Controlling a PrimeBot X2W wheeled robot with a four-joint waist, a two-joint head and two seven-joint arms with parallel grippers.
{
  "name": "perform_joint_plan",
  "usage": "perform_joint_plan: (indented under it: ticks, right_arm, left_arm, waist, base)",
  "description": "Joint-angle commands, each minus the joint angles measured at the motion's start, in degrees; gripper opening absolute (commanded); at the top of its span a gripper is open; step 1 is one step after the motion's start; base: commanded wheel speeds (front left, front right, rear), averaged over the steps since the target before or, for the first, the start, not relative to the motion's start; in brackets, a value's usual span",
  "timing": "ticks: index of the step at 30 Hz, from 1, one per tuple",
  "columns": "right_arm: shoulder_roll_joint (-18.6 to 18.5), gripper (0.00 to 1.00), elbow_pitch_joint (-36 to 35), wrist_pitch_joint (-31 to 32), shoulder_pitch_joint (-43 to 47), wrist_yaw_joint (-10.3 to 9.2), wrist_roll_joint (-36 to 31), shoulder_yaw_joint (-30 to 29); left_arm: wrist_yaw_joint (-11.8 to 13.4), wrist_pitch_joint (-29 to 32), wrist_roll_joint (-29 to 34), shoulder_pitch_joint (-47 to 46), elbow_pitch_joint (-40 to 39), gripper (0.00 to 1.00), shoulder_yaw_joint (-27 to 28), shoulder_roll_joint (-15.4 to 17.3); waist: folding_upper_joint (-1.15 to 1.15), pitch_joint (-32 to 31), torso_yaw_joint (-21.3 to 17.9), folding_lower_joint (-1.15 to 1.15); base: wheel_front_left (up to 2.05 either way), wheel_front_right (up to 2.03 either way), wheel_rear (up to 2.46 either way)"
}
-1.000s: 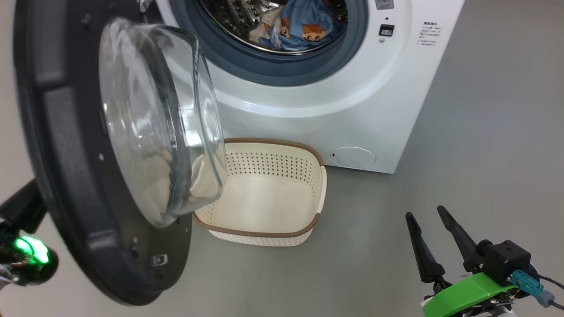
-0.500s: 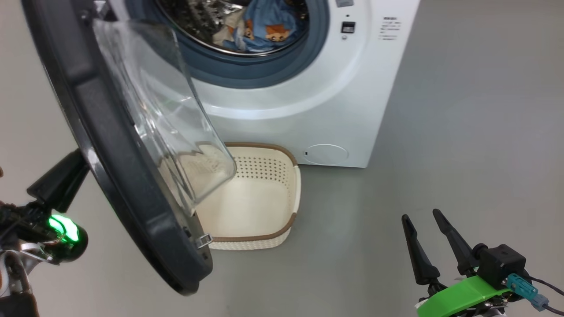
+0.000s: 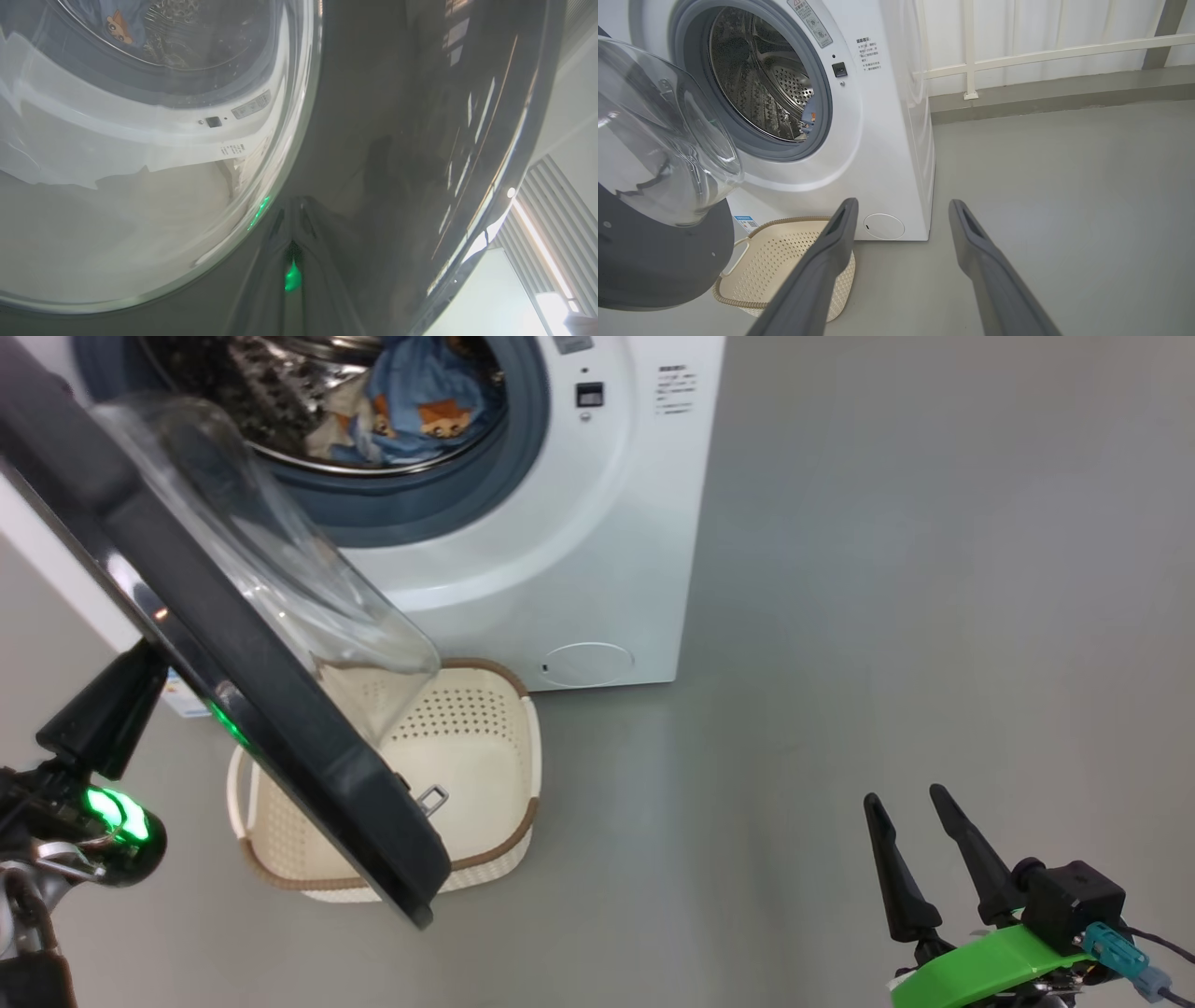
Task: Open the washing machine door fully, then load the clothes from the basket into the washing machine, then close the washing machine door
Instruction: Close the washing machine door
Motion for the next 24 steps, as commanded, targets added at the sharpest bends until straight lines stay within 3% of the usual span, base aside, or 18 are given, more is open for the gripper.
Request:
perform_joint_plan:
  ticks: [1, 24]
  right_arm:
    - [0.11, 1.00, -1.00, -0.71, -2.10, 0.35, 0.39, 1.55]
    - [0.13, 1.00, 0.46, -1.61, -2.10, 0.35, 0.47, 1.71]
  left_arm:
    - [-0.84, -0.33, 0.94, -2.31, -1.07, 0.00, 1.32, 1.72]
    - [-6.50, -12.41, 6.67, -6.20, 7.23, 0.00, 3.47, 0.60]
  waist:
    - [0.00, -0.28, -2.21, 0.00]
    - [0.00, -1.10, -9.63, 0.00]
  base:
    - [0.00, 0.00, 0.00]
    - [0.00, 0.00, 0.00]
